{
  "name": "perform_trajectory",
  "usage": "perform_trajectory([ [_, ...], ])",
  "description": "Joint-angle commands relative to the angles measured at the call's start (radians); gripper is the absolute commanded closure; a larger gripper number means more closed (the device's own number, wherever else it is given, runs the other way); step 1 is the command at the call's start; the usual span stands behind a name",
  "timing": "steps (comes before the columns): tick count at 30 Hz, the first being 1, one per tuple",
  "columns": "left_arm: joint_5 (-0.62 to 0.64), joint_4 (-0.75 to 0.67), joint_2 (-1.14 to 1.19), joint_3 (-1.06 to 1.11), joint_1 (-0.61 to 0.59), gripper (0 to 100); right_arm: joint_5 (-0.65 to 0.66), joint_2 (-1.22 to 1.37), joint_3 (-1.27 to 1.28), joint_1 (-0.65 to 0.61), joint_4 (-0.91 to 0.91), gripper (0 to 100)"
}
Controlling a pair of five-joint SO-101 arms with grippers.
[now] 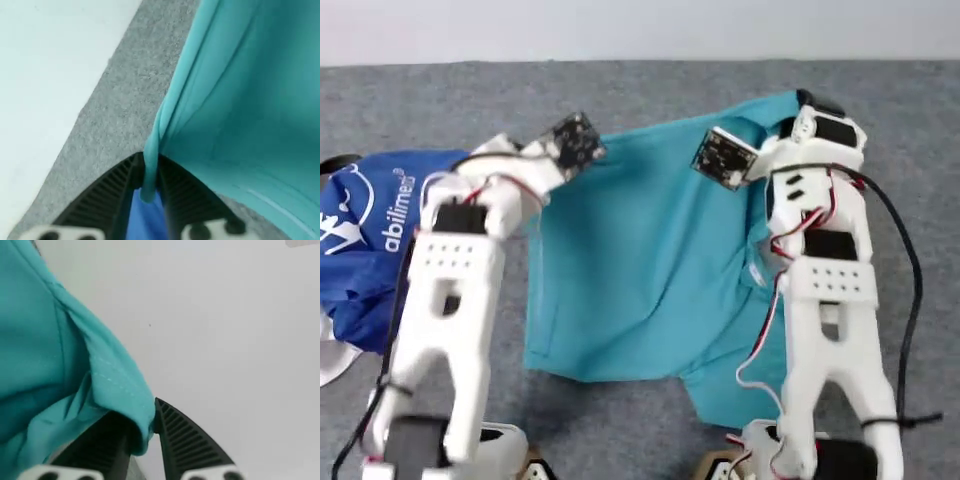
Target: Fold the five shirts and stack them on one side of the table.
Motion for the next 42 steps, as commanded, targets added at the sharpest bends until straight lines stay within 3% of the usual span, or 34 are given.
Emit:
perform_trajectory([
  [1, -0.015, -0.026, 0.115, -0.189, -0.028, 99, 0.011, 0.067, -0.017, 0.001, -0.151, 98.8],
  [9, -0.021, -0.025, 0.313, -0.4, -0.028, 99, 0.107, 0.275, -0.074, 0.005, -0.43, 98.8],
  [13, -0.086, -0.025, 0.356, -0.407, -0.028, 99, 0.107, 0.384, -0.19, 0.007, -0.42, 98.8],
  [23, -0.075, -0.011, 0.364, -0.409, -0.043, 95, 0.106, 0.561, -0.33, 0.022, -0.421, 98.2],
  [28, 0.063, 0.018, 0.367, -0.478, -0.091, 89, 0.081, 0.565, -0.331, 0.048, -0.42, 81.2],
  [34, 0.087, 0.028, 0.365, -0.539, -0.135, 89, 0.044, 0.567, -0.333, 0.101, -0.42, 80.1],
  [38, 0.083, 0.221, 0.344, -0.607, -0.13, 89, -0.031, 0.538, -0.331, 0.133, -0.406, 80.1],
  [42, 0.083, 0.474, 0.333, -0.684, -0.098, 89, -0.077, 0.43, -0.333, 0.163, -0.07, 83.9],
])
